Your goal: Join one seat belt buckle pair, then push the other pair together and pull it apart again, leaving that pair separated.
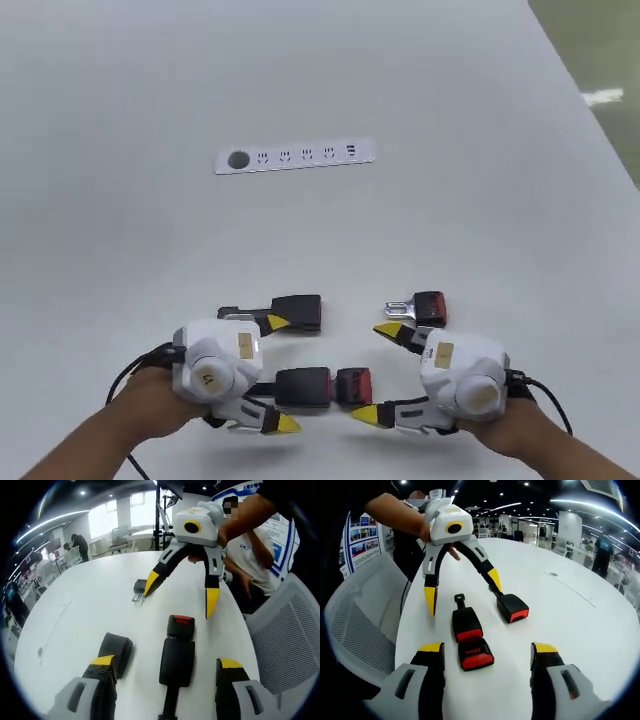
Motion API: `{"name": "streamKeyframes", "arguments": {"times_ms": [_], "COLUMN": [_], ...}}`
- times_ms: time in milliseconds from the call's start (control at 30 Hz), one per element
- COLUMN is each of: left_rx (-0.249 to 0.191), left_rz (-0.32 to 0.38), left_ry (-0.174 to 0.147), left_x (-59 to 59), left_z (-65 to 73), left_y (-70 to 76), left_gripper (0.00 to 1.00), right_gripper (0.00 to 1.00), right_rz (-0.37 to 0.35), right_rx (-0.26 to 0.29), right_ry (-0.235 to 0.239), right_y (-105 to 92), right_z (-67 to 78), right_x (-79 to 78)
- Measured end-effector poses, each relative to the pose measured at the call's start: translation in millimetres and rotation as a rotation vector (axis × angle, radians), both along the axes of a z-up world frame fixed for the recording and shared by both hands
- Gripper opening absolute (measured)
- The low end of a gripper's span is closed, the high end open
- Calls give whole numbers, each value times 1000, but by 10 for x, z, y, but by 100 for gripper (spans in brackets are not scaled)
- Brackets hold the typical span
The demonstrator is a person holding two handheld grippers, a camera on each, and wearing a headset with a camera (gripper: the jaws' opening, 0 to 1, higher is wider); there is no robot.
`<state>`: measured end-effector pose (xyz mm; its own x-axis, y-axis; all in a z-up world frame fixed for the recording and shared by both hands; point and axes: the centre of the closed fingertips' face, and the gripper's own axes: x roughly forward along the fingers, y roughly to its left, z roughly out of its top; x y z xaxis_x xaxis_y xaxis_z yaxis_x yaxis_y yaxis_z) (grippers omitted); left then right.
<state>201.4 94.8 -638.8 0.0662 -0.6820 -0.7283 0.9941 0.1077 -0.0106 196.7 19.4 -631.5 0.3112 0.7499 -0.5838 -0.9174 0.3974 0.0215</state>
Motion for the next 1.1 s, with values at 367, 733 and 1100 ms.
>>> {"name": "streamKeyframes", "arguments": {"times_ms": [367,733,1100], "left_rx": [-13,-2,19], "left_rz": [6,-15,-64], "left_ry": [-34,-41,34], "left_x": [354,811,834], "left_z": [150,42,-286], "left_y": [57,47,5], "left_gripper": [81,75,73], "right_gripper": [69,68,68], "right_rz": [-37,-37,-9], "right_rx": [-37,-71,-99], "right_ry": [-15,6,79], "right_y": [-389,-753,-899], "right_z": [30,-65,-299], "right_x": [320,719,828]}}
